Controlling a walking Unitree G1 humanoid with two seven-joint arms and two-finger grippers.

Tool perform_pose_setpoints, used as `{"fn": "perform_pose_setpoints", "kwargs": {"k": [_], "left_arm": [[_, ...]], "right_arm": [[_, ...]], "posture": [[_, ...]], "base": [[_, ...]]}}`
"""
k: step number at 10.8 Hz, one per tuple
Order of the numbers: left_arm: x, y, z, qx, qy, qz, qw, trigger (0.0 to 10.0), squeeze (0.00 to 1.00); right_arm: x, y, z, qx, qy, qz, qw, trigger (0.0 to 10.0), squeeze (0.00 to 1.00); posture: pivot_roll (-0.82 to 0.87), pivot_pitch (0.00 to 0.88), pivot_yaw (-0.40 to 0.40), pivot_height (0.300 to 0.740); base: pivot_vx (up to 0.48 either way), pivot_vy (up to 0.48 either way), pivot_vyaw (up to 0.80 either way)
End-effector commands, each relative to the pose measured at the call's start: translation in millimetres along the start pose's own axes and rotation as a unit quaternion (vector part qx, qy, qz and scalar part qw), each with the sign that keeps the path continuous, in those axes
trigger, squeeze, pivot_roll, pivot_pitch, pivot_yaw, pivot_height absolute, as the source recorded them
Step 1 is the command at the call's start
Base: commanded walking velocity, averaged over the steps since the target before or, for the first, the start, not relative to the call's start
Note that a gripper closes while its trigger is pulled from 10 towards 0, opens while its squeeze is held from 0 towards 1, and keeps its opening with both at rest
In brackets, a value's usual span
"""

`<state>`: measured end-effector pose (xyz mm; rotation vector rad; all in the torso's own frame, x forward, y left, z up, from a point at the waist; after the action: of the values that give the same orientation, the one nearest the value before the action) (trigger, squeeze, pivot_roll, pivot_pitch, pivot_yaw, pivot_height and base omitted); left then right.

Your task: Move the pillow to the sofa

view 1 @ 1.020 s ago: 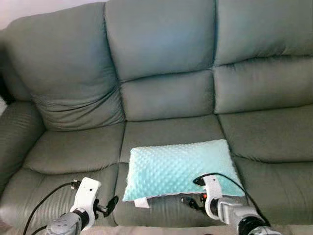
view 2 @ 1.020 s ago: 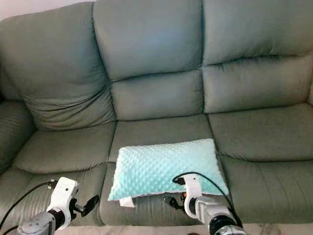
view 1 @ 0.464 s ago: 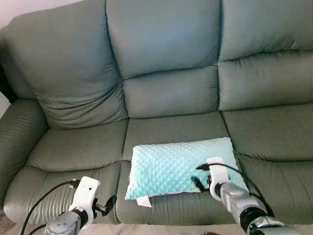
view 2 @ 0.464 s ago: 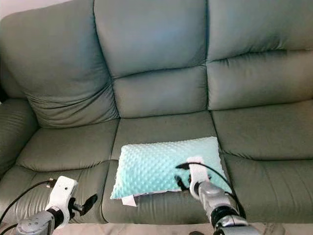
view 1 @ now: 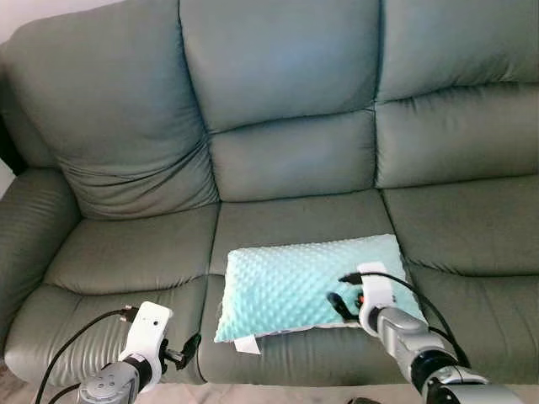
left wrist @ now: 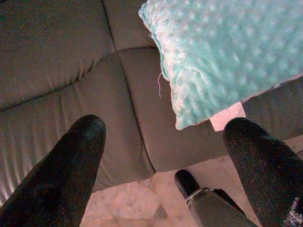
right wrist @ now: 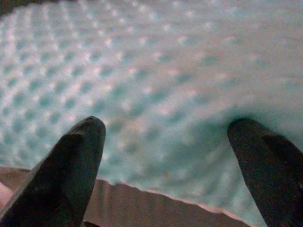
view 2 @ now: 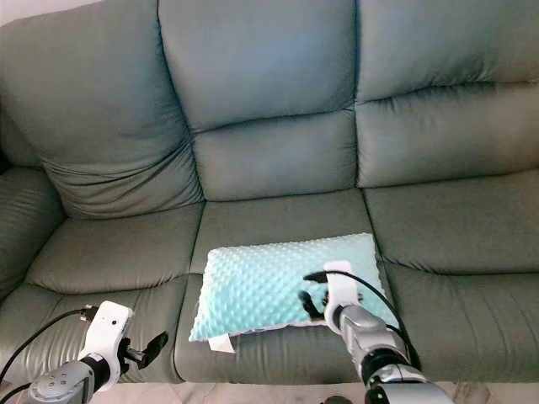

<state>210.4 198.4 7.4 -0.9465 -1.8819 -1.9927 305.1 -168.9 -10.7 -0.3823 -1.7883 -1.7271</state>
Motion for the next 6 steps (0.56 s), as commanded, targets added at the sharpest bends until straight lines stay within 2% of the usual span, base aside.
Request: {"fn": "perform_pose_setpoints", "kwargs": {"k": [1, 3, 4, 6], "left_arm": [[4.7, -2, 9.2, -0.008, 0.018, 0.009, 1.0, 10.0, 0.0], [-1.6, 1, 5.4, -0.01, 0.011, 0.007, 1.0, 10.0, 0.0], [-5.5, 4, 4.0, -0.011, 0.008, 0.003, 1.0, 10.0, 0.0], [-6.2, 4, 4.3, -0.012, 0.008, 0.004, 1.0, 10.0, 0.0]], "right_arm": [[-2.3, 9, 7.0, -0.003, 0.011, -0.024, 1.0, 10.0, 0.0], [-1.3, 10, 12.8, -0.013, 0.039, -0.038, 0.998, 10.0, 0.0], [1.8, -9, 19.8, -0.009, 0.074, -0.003, 0.997, 10.0, 0.0], [10.1, -45, 23.8, 0.008, 0.098, 0.069, 0.993, 10.0, 0.0]], "posture": [[-0.12, 0.166, 0.177, 0.74], [-0.14, 0.162, 0.175, 0.74], [-0.15, 0.157, 0.172, 0.74], [-0.16, 0.156, 0.171, 0.74]], "base": [[0.0, 0.0, 0.0], [0.0, 0.0, 0.0], [0.0, 0.0, 0.0], [0.0, 0.0, 0.0]]}}
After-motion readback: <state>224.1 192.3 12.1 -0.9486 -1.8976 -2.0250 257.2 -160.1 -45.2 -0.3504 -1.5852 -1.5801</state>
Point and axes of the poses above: a point about 5 cm out from each wrist's last joint towards the gripper, its own x axis pointing back from the gripper into the wrist, its own y axis along the axis of the wrist's last joint, z = x × y, the point moved 1 cm from there along -x, pointing out of the wrist towards the gripper, and after that the axes turned 3 degrees about x, right-handed, at the moved point
